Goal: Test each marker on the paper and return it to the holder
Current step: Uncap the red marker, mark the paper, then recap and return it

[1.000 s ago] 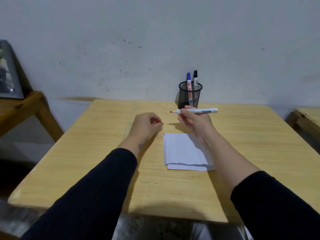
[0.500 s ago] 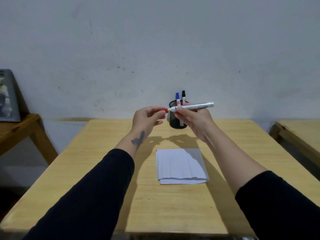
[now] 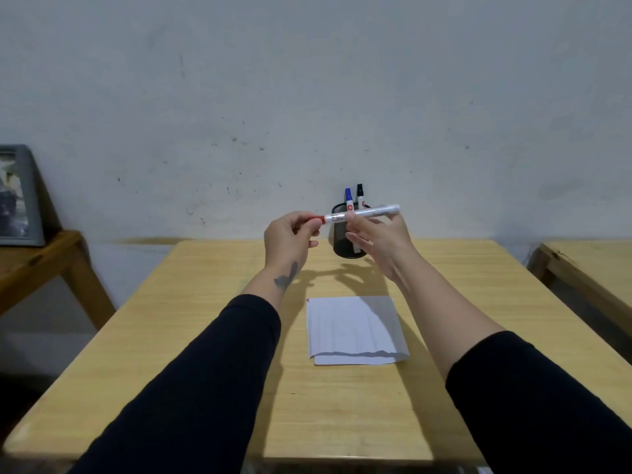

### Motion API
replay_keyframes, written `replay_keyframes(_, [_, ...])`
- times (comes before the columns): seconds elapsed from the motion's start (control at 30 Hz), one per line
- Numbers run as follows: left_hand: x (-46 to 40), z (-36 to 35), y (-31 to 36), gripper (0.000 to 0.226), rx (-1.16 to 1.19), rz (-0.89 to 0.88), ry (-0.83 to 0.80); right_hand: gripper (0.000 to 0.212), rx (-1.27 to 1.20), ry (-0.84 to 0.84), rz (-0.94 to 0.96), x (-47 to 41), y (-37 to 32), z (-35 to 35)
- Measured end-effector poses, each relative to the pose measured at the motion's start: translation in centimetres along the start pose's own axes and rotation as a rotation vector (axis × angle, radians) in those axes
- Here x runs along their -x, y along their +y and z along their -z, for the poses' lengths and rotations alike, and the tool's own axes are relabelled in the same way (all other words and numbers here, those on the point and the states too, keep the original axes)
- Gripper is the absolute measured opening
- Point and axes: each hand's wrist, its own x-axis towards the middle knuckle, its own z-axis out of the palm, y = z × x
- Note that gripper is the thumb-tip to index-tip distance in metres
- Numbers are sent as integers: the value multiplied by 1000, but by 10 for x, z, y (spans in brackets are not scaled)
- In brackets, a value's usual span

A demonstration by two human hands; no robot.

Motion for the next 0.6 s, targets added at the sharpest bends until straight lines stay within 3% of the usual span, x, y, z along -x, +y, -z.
replay_keyframes(0.1, [-13,12,8,11,-85,-38,45,92,530,229,181,-6,-11,6])
replay_keyframes(0.2, [-20,10,16,11,-201,-91,-16,63,1189,262,497,-4,-14,8])
replay_keyframes(0.27, [-20,0,20,12,-234,-112,-68,44,1381,147,603,-3,-13,5])
replay_keyframes(0.4, [-21,-18,25,13,-176,-159,-91,25,1317,110,638,-8,-10,5])
replay_keyframes(0.6, [-41,-40,-9,77,-329,-6,-119,18,999,234,536,-54,-34,10])
